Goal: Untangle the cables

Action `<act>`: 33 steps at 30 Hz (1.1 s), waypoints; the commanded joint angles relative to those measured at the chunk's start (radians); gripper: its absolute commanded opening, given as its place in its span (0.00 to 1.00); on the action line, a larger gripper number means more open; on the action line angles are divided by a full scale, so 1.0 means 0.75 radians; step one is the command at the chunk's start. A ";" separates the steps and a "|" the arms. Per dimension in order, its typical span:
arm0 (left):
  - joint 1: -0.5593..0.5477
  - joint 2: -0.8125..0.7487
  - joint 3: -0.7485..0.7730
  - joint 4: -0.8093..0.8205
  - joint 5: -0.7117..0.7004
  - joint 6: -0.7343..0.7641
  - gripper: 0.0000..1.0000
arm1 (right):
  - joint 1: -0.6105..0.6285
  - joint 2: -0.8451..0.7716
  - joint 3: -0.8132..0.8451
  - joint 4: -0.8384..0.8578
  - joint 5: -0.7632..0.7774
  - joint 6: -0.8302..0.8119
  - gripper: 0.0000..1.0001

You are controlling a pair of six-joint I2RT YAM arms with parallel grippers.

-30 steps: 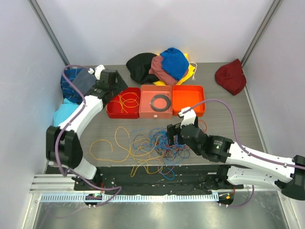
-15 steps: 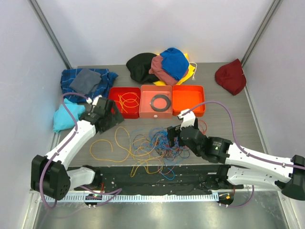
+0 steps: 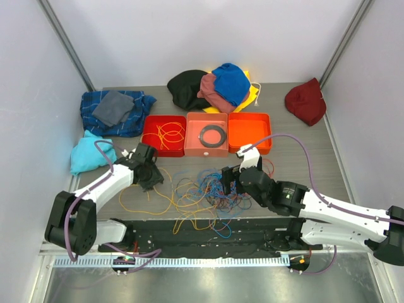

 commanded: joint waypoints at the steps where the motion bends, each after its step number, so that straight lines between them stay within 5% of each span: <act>1: -0.003 -0.028 0.020 0.087 0.011 0.006 0.35 | 0.001 -0.036 -0.004 0.017 0.030 0.029 1.00; 3: -0.003 -0.028 0.024 0.079 0.007 0.017 0.13 | 0.001 -0.028 -0.002 0.017 0.030 0.027 1.00; 6: -0.003 -0.050 0.026 0.069 -0.008 0.021 0.00 | -0.001 -0.018 0.004 0.023 0.026 0.025 1.00; 12: -0.005 -0.250 0.104 0.011 -0.022 0.066 0.00 | -0.001 -0.018 0.014 0.021 0.015 0.029 1.00; 19: -0.048 -0.526 0.465 0.030 -0.063 0.211 0.00 | 0.001 -0.040 0.019 0.035 0.032 0.035 1.00; 33: -0.048 -0.290 1.169 0.107 -0.102 0.327 0.00 | 0.001 -0.018 0.084 0.033 -0.023 0.027 0.99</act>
